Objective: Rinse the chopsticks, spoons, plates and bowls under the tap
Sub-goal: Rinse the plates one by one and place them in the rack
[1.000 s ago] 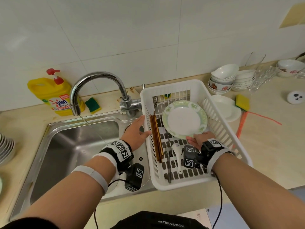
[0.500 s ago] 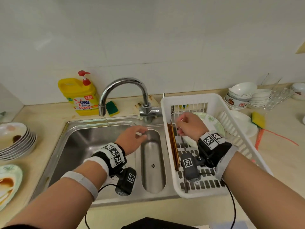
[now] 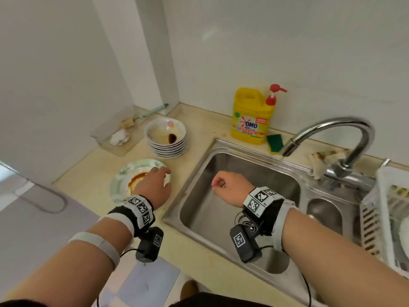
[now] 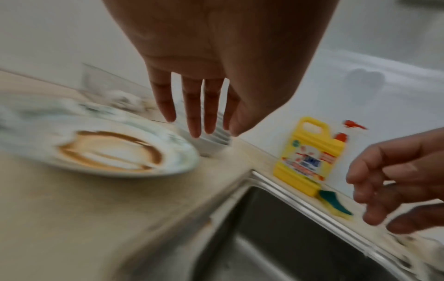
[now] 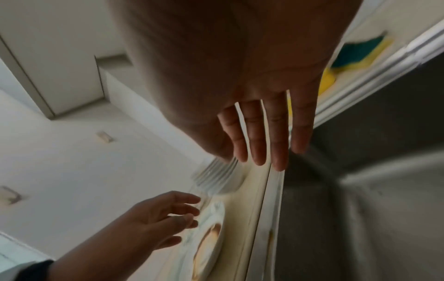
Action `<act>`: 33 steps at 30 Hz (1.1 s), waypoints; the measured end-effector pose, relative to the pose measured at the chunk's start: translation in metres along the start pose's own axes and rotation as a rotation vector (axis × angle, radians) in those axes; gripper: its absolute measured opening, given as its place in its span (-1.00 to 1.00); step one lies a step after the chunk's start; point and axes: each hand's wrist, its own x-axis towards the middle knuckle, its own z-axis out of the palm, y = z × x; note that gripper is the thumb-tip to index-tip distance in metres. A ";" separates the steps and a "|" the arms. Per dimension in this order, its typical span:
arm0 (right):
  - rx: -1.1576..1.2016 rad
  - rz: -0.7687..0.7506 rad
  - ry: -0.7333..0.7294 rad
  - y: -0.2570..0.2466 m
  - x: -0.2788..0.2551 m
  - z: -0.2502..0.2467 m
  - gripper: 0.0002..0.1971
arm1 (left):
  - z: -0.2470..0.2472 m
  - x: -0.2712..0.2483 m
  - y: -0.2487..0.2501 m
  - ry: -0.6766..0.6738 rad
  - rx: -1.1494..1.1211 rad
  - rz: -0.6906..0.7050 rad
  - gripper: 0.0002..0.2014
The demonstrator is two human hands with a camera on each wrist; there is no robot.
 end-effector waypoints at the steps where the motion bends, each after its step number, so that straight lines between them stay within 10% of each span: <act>1: 0.006 0.003 -0.047 -0.010 0.015 0.015 -0.80 | -0.005 0.001 -0.023 0.008 0.028 -0.073 -0.58; 13: 0.561 0.259 -0.262 -0.073 0.129 0.131 -0.55 | -0.012 0.024 -0.156 -0.055 -0.288 -0.578 -0.51; 22: 0.818 0.432 -0.068 -0.053 0.113 0.126 -0.65 | 0.005 0.012 -0.134 -0.059 -0.774 -0.501 -0.70; 33: 1.059 0.377 0.314 0.036 0.014 0.041 -0.73 | 0.030 0.014 0.004 -0.303 -1.162 -0.221 -0.53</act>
